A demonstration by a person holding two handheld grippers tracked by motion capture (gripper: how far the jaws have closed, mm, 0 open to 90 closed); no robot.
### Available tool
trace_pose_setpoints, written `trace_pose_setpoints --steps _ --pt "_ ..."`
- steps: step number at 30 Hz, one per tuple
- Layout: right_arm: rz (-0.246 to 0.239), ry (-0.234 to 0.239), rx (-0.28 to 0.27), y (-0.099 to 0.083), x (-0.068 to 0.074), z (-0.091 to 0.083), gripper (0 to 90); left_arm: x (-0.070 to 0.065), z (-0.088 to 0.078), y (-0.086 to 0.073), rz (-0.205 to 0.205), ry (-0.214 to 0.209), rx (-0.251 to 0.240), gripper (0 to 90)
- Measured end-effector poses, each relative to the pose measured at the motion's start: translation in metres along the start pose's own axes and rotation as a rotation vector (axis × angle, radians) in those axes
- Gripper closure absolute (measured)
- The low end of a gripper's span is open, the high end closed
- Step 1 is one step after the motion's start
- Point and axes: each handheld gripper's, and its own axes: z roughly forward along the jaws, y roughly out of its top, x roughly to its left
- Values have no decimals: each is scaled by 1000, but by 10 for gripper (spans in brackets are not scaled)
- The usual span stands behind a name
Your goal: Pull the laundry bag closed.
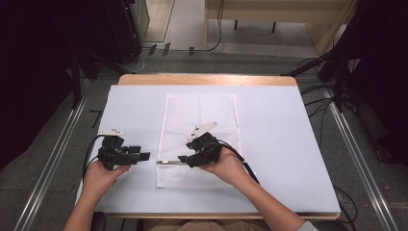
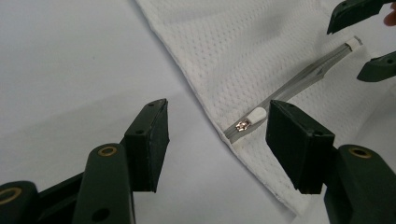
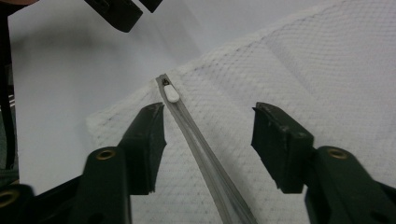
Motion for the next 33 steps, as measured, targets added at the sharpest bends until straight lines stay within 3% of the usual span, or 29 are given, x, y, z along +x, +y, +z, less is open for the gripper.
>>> trace_pose_setpoints --steps 13,23,33 --pt "-7 16 18 9 12 21 629 -1 3 3 7 -2 -1 398" --pt "40 83 69 8 18 46 810 1 1 3 7 -3 -8 400" --pt "51 97 109 0 18 65 835 0 3 3 23 9 3 400"
